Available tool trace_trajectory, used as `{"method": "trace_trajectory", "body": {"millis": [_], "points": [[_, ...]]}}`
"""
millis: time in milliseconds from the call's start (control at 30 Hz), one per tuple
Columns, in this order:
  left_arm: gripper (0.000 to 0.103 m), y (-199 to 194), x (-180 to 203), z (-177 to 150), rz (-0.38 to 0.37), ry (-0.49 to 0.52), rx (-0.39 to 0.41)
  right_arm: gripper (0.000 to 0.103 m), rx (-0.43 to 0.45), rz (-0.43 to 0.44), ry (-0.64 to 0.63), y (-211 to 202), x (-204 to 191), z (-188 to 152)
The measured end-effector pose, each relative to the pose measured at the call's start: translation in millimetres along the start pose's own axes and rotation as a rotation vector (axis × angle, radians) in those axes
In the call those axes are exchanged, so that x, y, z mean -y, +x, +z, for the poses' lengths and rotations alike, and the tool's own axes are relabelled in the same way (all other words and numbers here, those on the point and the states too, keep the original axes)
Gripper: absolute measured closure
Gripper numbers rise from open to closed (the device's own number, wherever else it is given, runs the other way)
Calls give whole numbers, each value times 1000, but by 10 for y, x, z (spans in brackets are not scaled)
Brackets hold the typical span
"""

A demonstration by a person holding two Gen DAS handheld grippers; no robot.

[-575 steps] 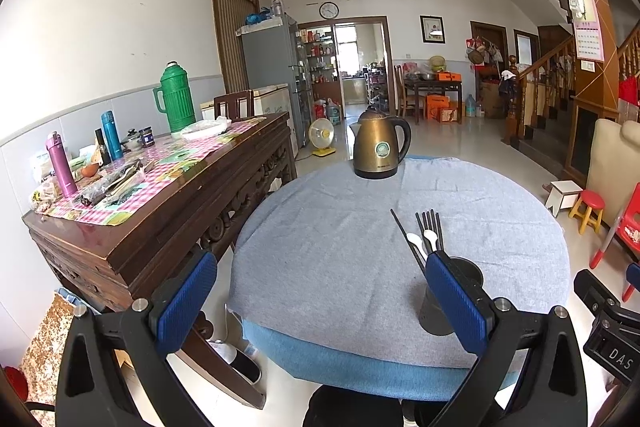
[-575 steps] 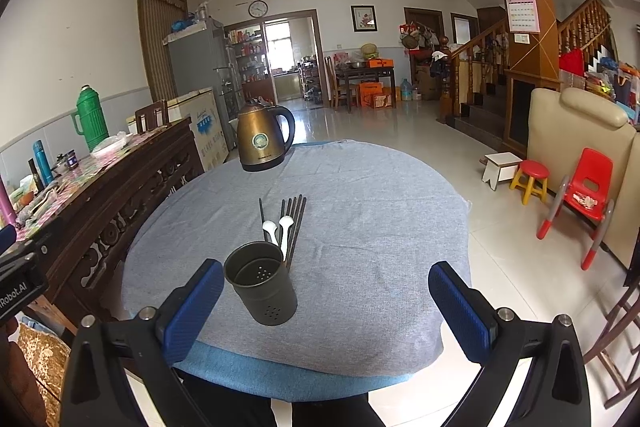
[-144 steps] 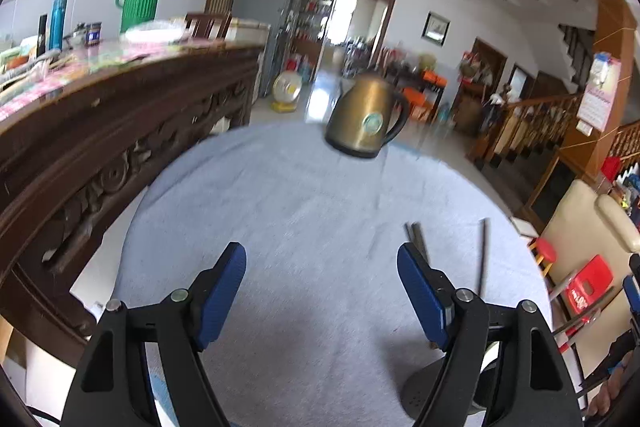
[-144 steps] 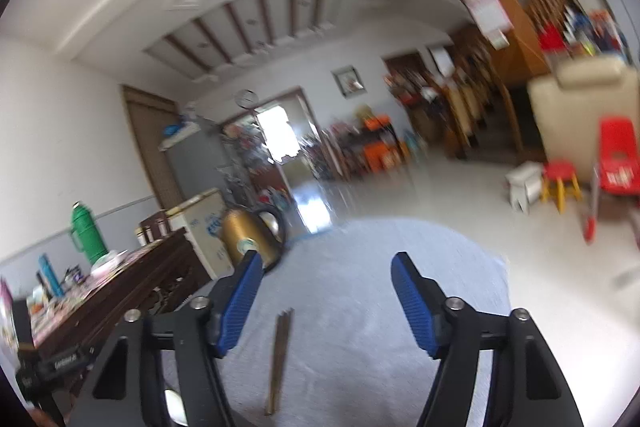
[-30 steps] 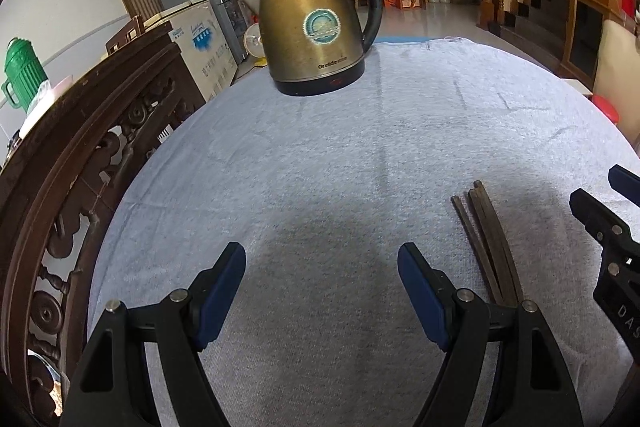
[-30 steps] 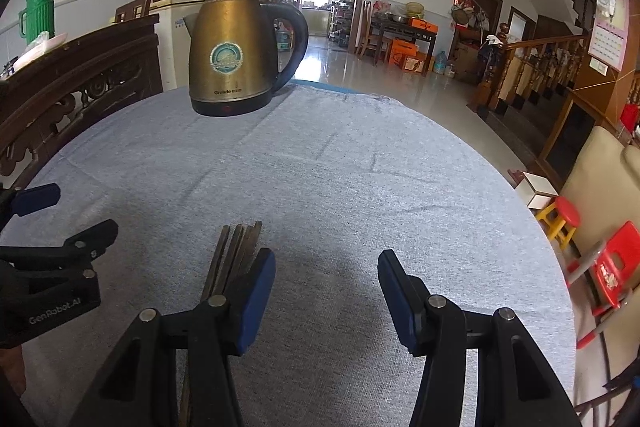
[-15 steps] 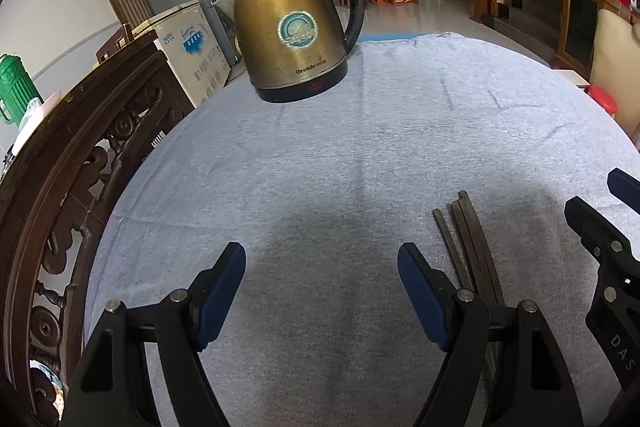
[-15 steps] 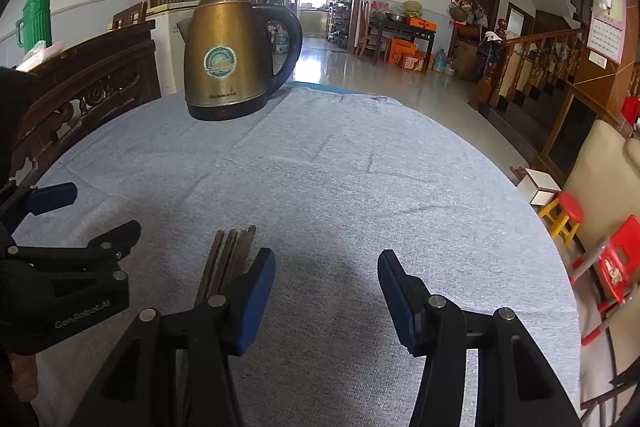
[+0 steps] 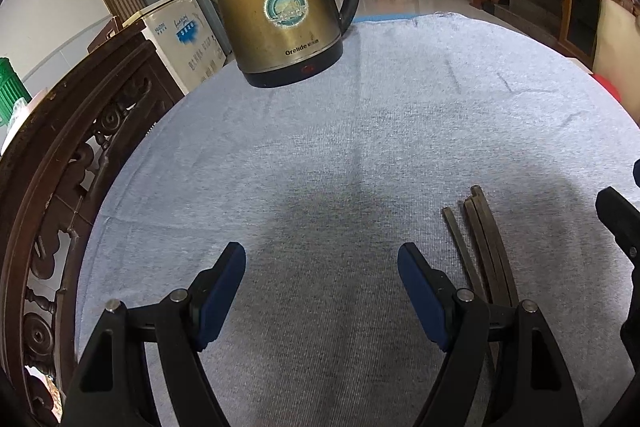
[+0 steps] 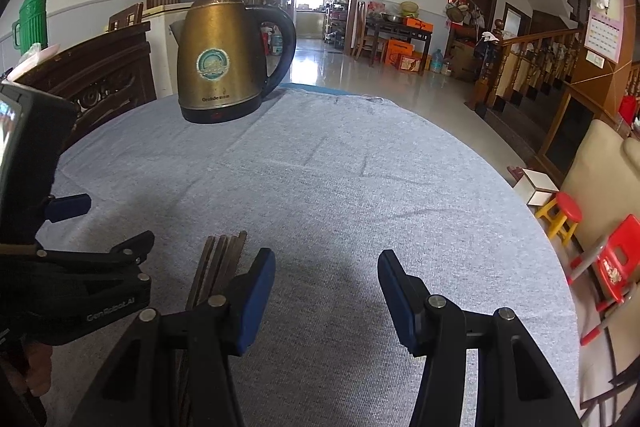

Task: Organize utensils
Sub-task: 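Close the right gripper on dark chopsticks while the left gripper grasps one chopstick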

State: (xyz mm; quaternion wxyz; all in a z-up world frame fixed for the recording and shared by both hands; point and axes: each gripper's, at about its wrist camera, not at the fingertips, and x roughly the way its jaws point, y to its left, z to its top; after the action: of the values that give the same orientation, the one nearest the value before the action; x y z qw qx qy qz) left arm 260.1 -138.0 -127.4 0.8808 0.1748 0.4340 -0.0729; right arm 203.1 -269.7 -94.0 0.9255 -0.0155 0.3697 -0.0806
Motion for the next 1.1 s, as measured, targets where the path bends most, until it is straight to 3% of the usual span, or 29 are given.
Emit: {"method": "trace_trajectory", "body": {"millis": [200, 233, 300, 400, 500, 700, 1100], "points": [[24, 92, 33, -21, -12, 6, -9, 46, -31, 76, 77, 99, 152, 3], [24, 113, 36, -30, -15, 6, -13, 48, -40, 113, 110, 133, 211, -3], [24, 143, 43, -42, -23, 5, -17, 64, -61, 145, 145, 197, 272, -17], [24, 161, 44, -35, -44, -3, -14, 66, -83, 241, 211, 281, 350, -56], [24, 159, 56, -6, -74, -14, -5, 66, -79, 275, 238, 315, 360, -89], [24, 250, 165, 42, -141, -9, -21, 66, -65, 315, 260, 332, 355, -108], [24, 309, 139, 45, -284, -69, -44, 66, -86, 315, 266, 449, 343, -140]]}}
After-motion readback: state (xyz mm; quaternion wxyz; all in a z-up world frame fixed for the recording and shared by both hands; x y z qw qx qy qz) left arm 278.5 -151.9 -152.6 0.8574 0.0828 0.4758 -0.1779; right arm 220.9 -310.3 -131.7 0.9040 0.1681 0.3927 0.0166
